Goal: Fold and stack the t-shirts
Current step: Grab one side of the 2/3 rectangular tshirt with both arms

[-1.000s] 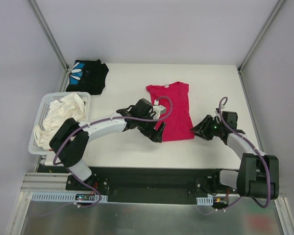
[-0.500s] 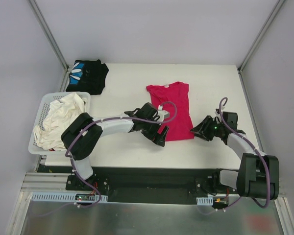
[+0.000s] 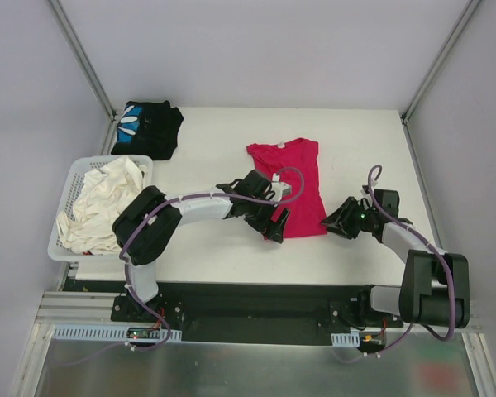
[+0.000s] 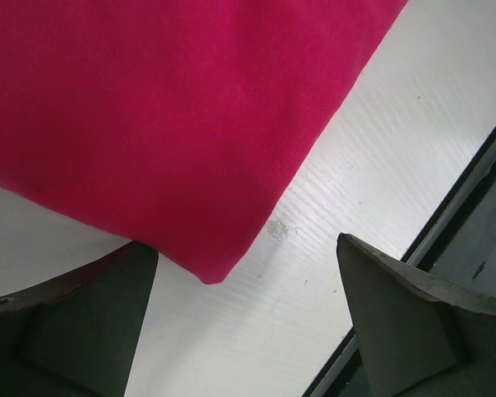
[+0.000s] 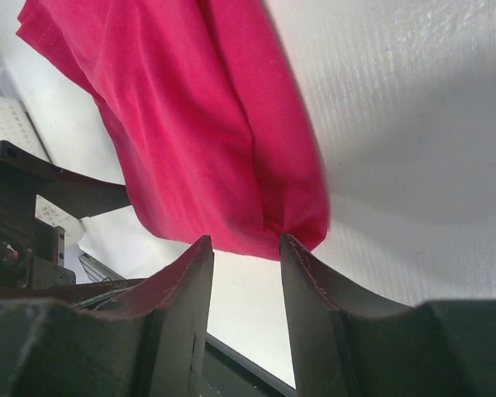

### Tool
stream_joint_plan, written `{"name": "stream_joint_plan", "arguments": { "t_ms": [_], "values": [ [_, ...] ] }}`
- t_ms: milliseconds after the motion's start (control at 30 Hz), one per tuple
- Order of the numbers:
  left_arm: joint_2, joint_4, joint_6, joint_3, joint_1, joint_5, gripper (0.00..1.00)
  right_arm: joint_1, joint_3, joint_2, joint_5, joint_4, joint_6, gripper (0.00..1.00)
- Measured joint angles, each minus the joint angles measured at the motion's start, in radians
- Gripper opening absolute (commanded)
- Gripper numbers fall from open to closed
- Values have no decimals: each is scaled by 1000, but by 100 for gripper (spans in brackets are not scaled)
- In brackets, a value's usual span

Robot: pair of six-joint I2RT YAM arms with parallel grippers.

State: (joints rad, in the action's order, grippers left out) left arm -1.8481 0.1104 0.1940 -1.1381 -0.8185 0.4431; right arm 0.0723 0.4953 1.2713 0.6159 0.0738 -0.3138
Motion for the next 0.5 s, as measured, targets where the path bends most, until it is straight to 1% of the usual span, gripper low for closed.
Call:
{"name": "stream_joint_plan", "arguments": {
  "t_ms": [233, 400, 500],
  "values": [
    [-10, 3, -1, -21, 0, 2, 88, 0, -4, 41, -2, -34, -5, 41],
    [-10, 4, -2, -23, 0, 2, 87, 1, -47, 95, 13, -92, -26, 41],
    [-10, 5, -3, -23, 0, 2, 88, 2, -57, 98, 30, -117, -40, 41]
  ]
}}
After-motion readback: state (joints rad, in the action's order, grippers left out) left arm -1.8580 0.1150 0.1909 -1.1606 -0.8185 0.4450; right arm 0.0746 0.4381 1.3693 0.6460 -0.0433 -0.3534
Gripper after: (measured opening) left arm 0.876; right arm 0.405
